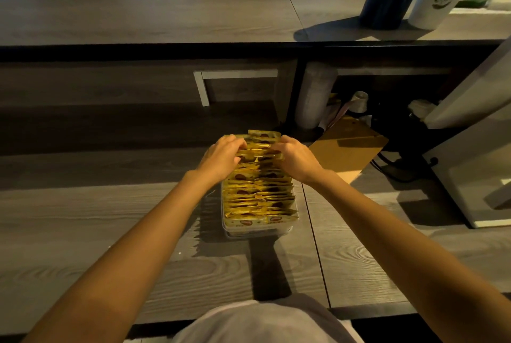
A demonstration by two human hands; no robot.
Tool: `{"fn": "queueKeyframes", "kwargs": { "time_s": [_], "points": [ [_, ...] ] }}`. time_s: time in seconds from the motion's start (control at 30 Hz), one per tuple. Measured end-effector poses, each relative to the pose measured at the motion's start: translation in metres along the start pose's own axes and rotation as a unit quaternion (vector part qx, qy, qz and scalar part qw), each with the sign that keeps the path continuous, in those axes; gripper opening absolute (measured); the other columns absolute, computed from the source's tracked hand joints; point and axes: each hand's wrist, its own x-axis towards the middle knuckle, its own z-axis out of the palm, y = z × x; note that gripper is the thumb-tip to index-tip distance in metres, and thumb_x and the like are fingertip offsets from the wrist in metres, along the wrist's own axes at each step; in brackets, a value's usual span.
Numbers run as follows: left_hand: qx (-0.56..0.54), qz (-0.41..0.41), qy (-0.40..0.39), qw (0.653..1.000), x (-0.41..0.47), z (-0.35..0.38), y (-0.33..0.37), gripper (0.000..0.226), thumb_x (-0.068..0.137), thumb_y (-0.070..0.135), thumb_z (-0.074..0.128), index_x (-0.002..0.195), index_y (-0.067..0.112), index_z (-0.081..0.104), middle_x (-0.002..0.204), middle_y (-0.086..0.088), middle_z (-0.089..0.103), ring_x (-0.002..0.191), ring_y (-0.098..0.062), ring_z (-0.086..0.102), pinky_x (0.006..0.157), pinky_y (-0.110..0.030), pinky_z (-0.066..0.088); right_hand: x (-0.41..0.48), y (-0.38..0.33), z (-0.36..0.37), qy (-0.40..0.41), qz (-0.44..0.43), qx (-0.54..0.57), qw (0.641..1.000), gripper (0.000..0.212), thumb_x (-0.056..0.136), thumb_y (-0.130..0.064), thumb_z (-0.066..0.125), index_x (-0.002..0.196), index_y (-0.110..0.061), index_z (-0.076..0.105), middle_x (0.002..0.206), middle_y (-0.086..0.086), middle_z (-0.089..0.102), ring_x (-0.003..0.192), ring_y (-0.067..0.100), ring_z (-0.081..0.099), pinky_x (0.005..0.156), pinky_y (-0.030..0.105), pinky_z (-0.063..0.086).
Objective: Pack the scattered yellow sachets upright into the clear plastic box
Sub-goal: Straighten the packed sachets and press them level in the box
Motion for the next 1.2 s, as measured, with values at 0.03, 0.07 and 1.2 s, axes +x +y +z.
{"fn": "queueKeyframes", "kwargs": {
  "time_s": [0.03,0.07,1.2],
  "points": [
    [0.006,-0.005,-0.007,1.0,0.001,0.002,-0.001,0.034,0.09,0.009,0.053,0.124,0.013,0.051,0.129,-0.005,0.051,0.122,-0.02,0.046,0.098,-0.034,0.04,0.001,0.001,0.001,-0.004,-0.001,-0.001,1.0,0.034,0.089,-0.015,0.058,0.123,-0.009,0.058,0.123,0.011,0.055,0.112,0.026,0.054,0.086,0.03,0.047],
    [0.01,-0.011,-0.012,1.0,0.002,0.004,-0.002,0.034,0.09,0.011,0.055,0.124,0.013,0.051,0.129,-0.005,0.052,0.121,-0.021,0.048,0.098,-0.035,0.041,0.002,0.001,0.002,-0.005,0.003,0.004,1.0,0.034,0.089,-0.016,0.059,0.123,-0.009,0.058,0.122,0.012,0.057,0.112,0.027,0.055,0.087,0.031,0.048],
    [-0.084,-0.045,-0.058,0.994,0.02,-0.002,-0.007,0.023,0.091,0.022,0.055,0.107,0.011,0.066,0.112,-0.007,0.063,0.109,-0.02,0.057,0.086,-0.03,0.045,0.019,0.002,0.002,-0.126,0.043,0.067,0.989,0.031,0.089,-0.013,0.055,0.119,-0.013,0.063,0.113,0.011,0.066,0.102,0.027,0.062,0.085,0.035,0.053]
  ]
}}
